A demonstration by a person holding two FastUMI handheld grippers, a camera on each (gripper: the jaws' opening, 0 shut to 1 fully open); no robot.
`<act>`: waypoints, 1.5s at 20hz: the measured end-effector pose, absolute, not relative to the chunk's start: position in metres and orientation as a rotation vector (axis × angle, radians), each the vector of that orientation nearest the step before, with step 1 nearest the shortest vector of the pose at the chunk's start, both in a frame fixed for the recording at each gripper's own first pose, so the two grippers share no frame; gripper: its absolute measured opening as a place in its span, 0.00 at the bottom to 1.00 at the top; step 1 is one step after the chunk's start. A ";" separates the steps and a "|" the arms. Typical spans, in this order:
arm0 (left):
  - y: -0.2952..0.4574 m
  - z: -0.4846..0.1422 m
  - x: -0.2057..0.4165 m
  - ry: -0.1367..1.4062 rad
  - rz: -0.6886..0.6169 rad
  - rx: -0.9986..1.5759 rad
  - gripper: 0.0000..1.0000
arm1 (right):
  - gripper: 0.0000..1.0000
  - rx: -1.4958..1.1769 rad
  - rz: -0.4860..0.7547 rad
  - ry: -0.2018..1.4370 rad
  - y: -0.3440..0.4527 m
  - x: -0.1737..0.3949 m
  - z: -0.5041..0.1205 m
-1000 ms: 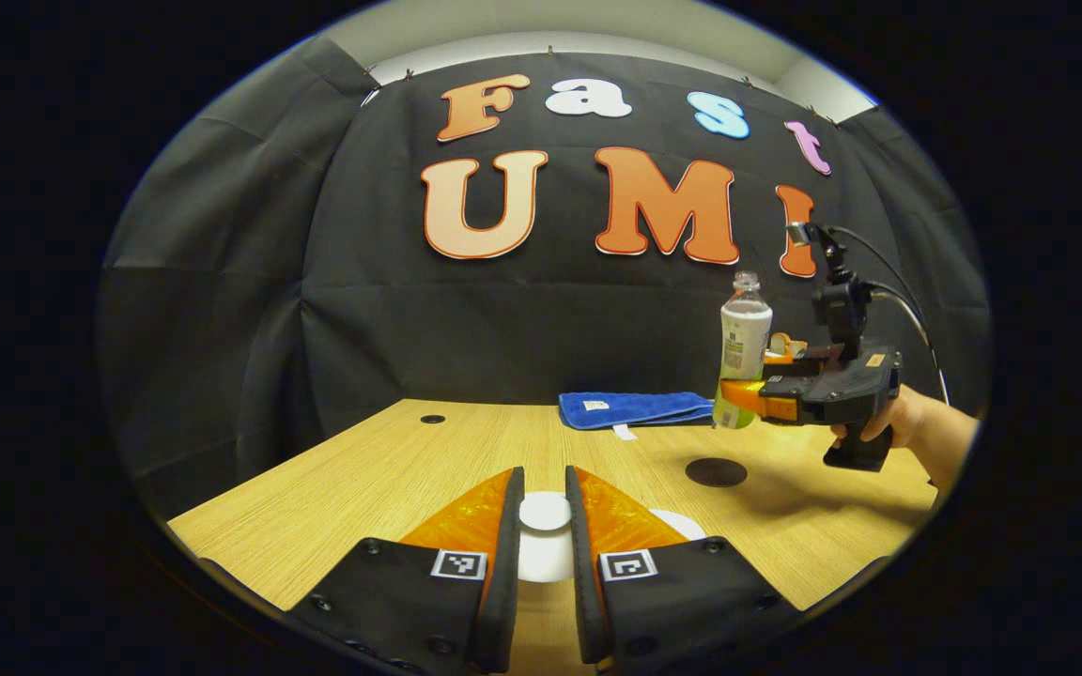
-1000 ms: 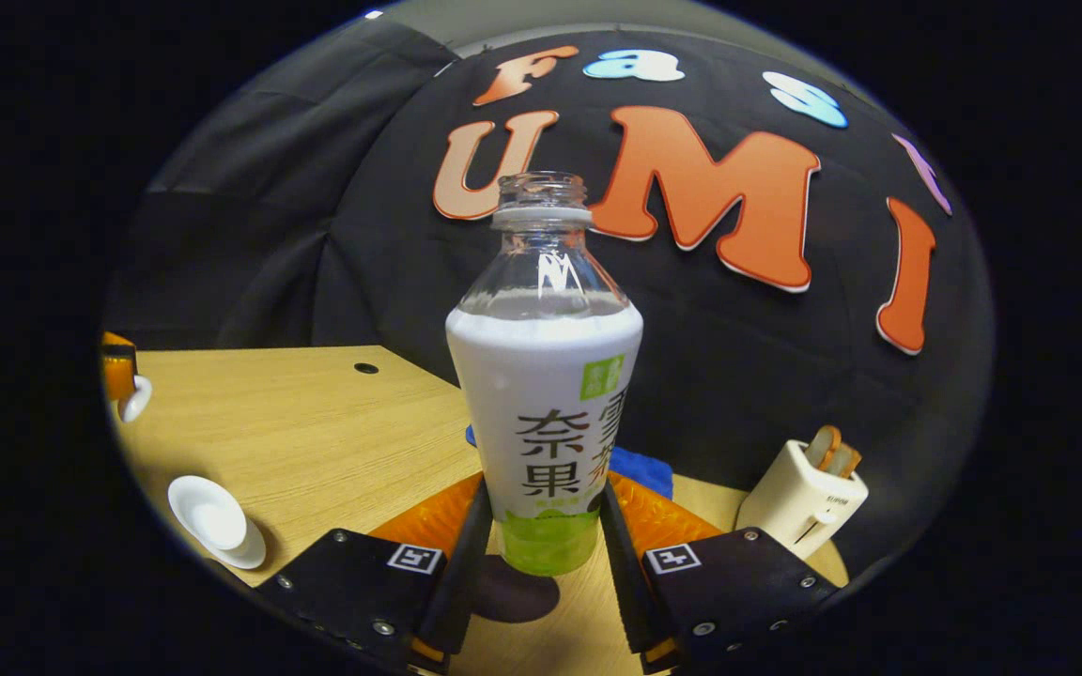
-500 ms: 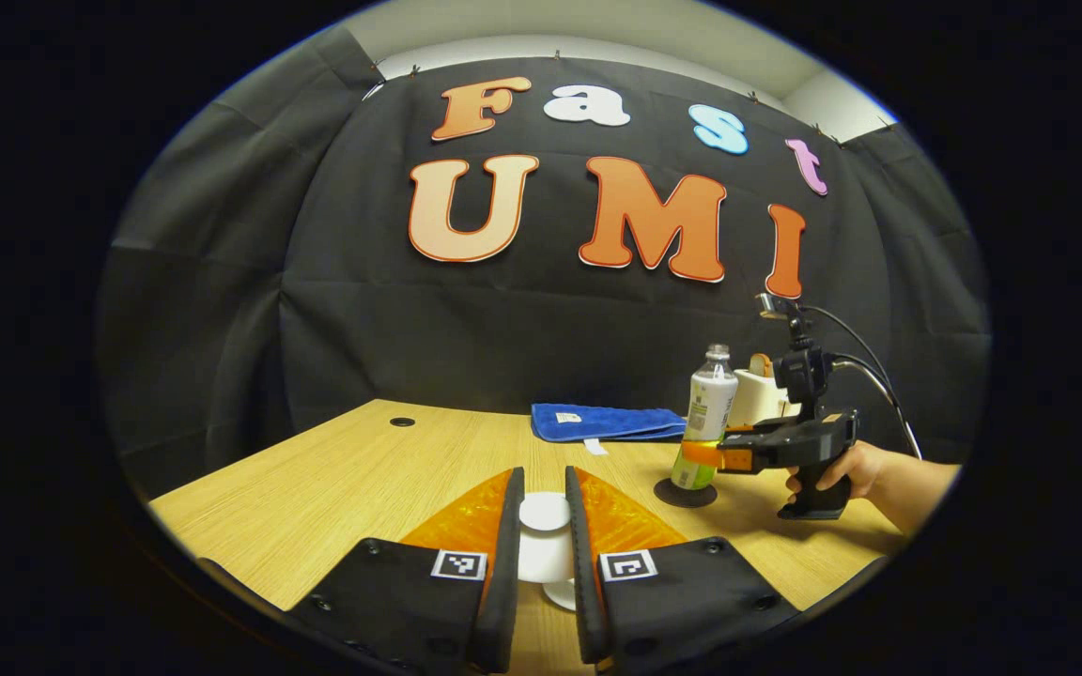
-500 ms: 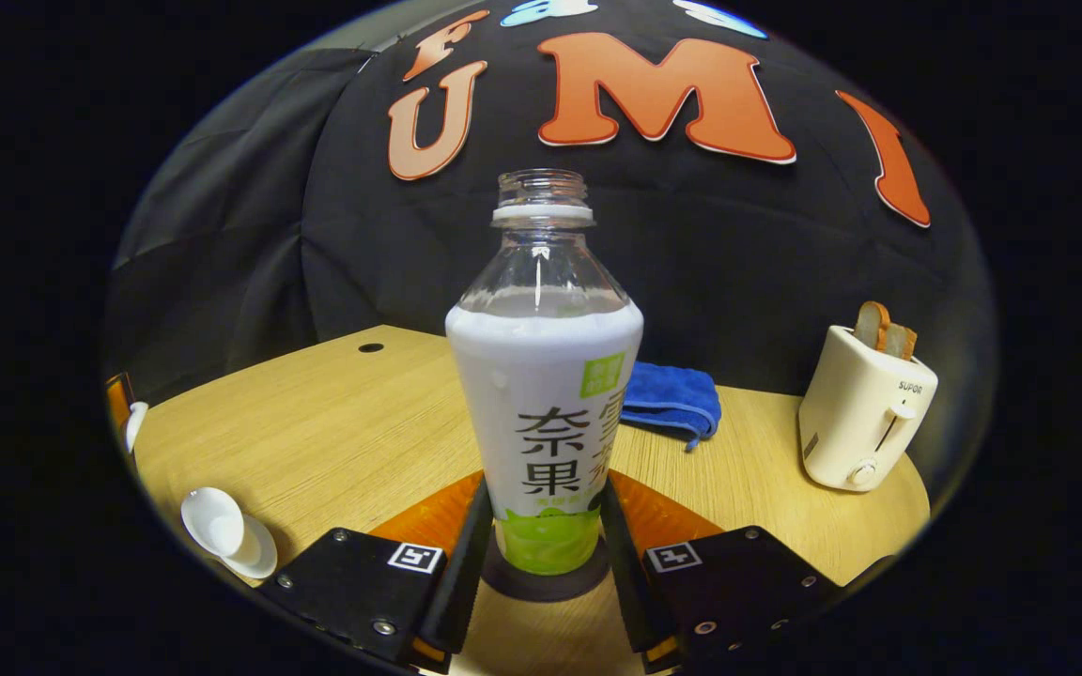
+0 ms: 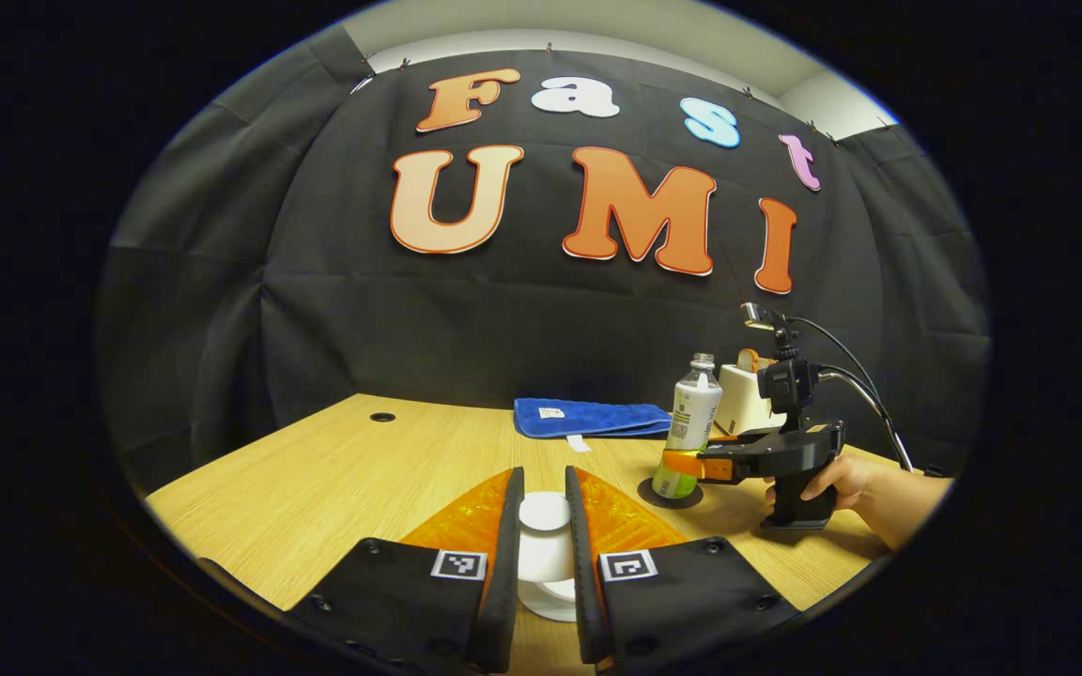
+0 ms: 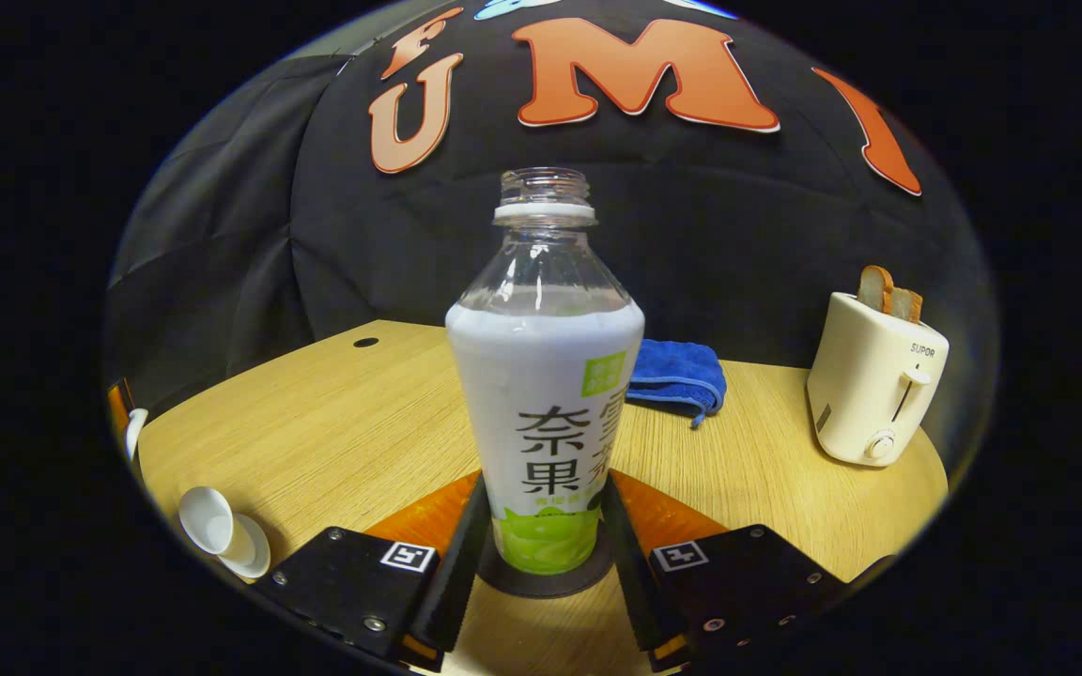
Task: Open the teacup lid with one hand, grasp the water bottle and pour water into the teacup with the other hand; after pouring, place the water bottle on the coaster and then close the teacup lid.
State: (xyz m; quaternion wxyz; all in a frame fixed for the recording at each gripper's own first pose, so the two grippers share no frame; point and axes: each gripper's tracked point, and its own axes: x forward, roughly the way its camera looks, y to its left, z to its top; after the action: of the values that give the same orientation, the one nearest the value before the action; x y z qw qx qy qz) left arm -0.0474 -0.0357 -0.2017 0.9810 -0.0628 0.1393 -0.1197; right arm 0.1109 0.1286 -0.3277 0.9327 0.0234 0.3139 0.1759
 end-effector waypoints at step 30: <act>-0.069 -0.247 -0.042 0.379 -0.250 0.037 0.54 | 0.97 0.139 0.382 0.408 0.083 0.020 -0.202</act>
State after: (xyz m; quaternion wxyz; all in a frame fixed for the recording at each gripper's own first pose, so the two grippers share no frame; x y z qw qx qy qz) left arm -0.0420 -0.0687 -0.2472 0.9741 0.0183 0.1881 -0.1240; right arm 0.0199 0.0835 -0.2019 0.9589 0.0684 0.2012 0.1881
